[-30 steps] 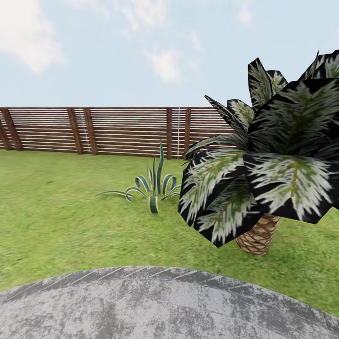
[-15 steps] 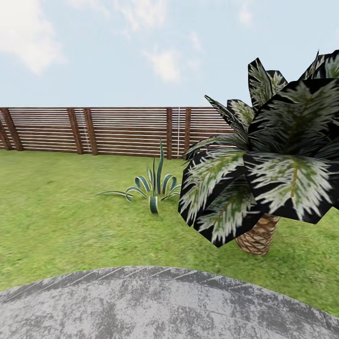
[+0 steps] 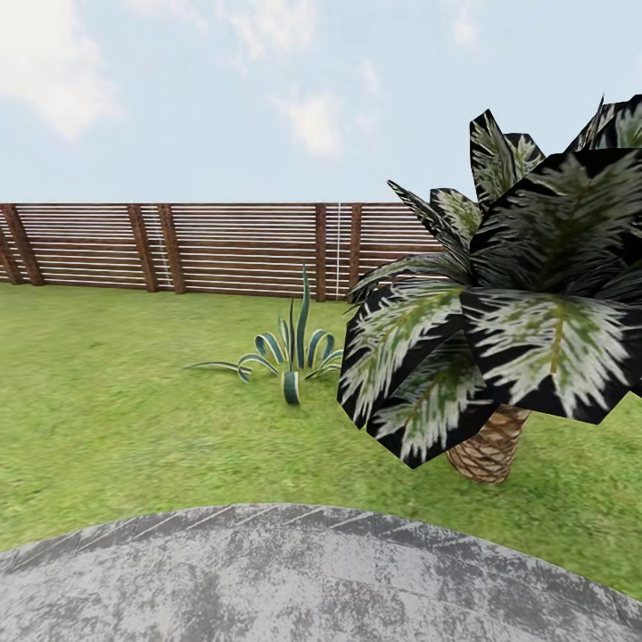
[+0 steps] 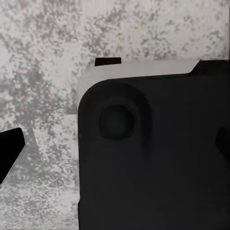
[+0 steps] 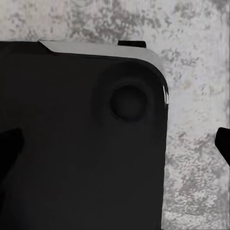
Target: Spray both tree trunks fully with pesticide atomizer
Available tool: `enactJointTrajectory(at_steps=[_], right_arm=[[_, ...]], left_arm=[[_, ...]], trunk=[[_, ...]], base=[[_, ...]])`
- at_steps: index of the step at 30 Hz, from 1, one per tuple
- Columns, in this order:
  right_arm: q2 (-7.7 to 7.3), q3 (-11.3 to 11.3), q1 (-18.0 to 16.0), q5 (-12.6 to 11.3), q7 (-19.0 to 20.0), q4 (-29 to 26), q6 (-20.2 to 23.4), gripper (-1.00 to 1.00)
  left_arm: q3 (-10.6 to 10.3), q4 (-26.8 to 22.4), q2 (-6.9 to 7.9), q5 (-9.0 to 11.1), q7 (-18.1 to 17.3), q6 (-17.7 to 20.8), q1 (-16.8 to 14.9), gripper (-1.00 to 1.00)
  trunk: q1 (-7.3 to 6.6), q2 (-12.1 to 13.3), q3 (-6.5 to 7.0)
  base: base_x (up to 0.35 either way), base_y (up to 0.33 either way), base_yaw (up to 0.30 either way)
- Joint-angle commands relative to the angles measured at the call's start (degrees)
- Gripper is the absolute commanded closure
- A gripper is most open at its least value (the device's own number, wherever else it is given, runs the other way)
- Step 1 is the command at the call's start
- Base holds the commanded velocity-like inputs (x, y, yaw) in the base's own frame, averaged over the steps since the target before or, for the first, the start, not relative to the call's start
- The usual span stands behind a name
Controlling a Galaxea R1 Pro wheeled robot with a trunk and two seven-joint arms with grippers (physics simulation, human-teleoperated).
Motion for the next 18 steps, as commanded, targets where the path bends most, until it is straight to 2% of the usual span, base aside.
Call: enactJointTrajectory(at_steps=[1, 5, 8, 10, 11, 13, 16, 18], right_arm=[[-1.2, 0.0, 0.0, 0.0, 0.0, -8.0, -14.7, -1.0], [-1.76, -0.1, -0.4, 0.0, 0.0, -16.0, -15.0, -1.0], [-1.92, -0.2, -2.2, 0.0, 0.0, -21.0, -15.2, -1.0], [-2.06, -0.2, -4.5, 0.0, 0.0, -22.2, -15.4, -1.0], [-2.43, -0.3, -6.2, 0.0, 0.0, -22.6, -15.4, -1.0], [-3.48, -0.3, -7.9, -0.1, 0.0, -22.8, -15.4, -1.0], [-4.46, -0.3, -9.0, 0.0, 0.0, -22.5, -15.3, -1.0], [-4.62, -0.2, -9.2, 0.1, 0.0, -21.2, -15.3, -1.0]], left_arm=[[0.1, -2.2, 0.23, 0.0, 0.0, -17.2, -0.1, -1.0], [0.2, -3.4, 1.79, 0.1, 0.0, -17.3, -1.8, -1.0], [1.9, -4.4, 3.1, 0.2, 0.0, -17.3, -5.1, -1.0], [3.8, -4.8, 3.67, 0.2, 0.1, -17.4, -7.2, -1.0], [5.2, -5.0, 3.9, 0.2, 0.1, -17.5, -8.5, -1.0], [6.6, -5.6, 4.22, 0.2, 0.1, -17.5, -10.3, -1.0], [8.5, -6.7, 5.09, 0.2, 0.0, -17.5, -12.0, -1.0], [8.9, -6.9, 5.27, 0.1, -0.2, -17.5, -12.3, -1.0]], trunk=[[0.0, 0.0, -0.05], [0.0, 0.0, -0.05], [0.0, 0.0, -0.05], [0.0, 0.0, -0.05], [0.0, 0.0, -0.05], [0.0, 0.0, -0.05], [0.0, 0.0, -0.05], [0.0, 0.0, -0.05]], base=[[0.0, 0.0, 0.0], [0.0, 0.0, 0.0], [0.0, 0.0, 0.0], [0.0, 0.0, 0.0], [0.0, 0.0, 0.0], [0.0, 0.0, 0.0], [0.0, 0.0, 0.0], [0.0, 0.0, 0.0]])
